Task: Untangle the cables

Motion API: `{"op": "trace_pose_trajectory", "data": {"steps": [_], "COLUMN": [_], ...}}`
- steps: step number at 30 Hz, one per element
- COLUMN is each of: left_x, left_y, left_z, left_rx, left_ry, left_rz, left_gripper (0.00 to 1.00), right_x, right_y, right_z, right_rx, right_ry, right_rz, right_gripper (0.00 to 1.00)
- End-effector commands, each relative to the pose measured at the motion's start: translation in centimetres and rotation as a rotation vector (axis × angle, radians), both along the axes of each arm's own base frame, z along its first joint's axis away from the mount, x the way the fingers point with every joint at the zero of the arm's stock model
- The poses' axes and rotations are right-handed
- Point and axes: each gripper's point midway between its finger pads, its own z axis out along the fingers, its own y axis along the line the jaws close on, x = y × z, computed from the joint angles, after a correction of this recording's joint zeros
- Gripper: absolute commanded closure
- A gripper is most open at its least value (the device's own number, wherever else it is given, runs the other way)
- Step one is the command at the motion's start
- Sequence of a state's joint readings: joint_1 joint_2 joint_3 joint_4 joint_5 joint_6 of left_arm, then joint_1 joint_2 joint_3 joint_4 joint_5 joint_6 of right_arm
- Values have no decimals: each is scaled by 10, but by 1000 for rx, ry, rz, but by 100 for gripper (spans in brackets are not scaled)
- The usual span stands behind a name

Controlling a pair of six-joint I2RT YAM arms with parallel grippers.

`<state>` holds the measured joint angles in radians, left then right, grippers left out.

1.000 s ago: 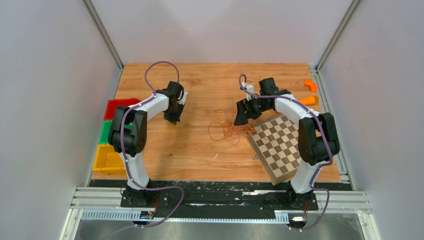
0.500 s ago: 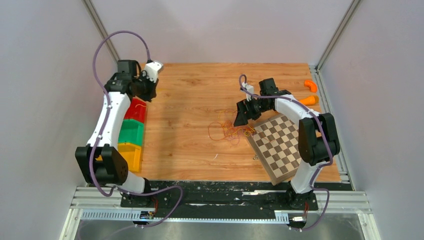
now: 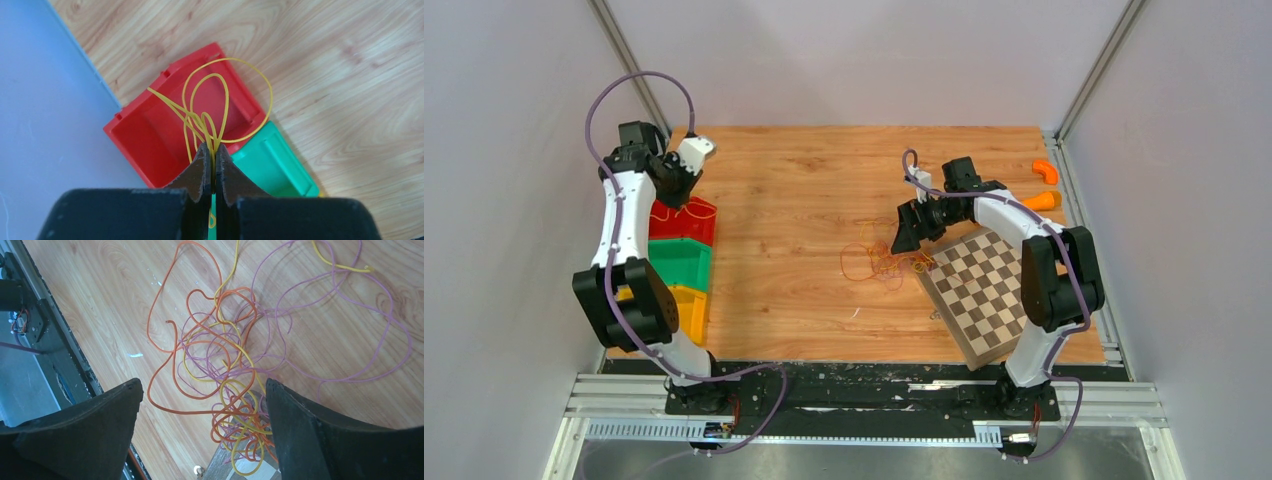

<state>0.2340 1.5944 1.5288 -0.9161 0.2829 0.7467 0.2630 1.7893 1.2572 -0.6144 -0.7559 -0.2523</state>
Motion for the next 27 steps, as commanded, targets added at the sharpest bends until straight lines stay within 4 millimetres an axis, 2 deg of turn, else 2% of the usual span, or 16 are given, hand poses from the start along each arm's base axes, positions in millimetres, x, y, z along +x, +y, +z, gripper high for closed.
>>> {"op": "trace_pose_trajectory", "data": {"steps": [1,3,6,9,13,15,17,23,27], "left_x": [7,6,-1,-16,-62,-91,-124,-176,-205], "left_y": [43,55,58,36,8,1,-2,14,24], "left_z": [-15,-20,-12,10,46,45,34,19,4], "left_rx": [115,134,112,28,-33,-61,-83,-109,-50], "left_ry": [36,53,44,11,-23,22,116,203,261], "left_rz": [0,8,9,-38,-112,-135,-136,-58,-38], "left_gripper": [100,100,100,100,100,100,100,100,100], "right_x": [-1,-2,-3,-6,-10,-11,-14,-24,-30], "right_y": [5,4,2,2,4,4,5,6,7], "right_z": [13,12,11,10,13,15,17,21,22], "right_rx": [34,28,23,25,39,43,45,40,38], "right_ry": [-29,-31,-33,-23,-13,-10,-13,-16,-15], "right_rz": [20,20,21,21,20,19,22,30,33], "right_gripper": [9,9,9,9,9,9,9,9,9]}}
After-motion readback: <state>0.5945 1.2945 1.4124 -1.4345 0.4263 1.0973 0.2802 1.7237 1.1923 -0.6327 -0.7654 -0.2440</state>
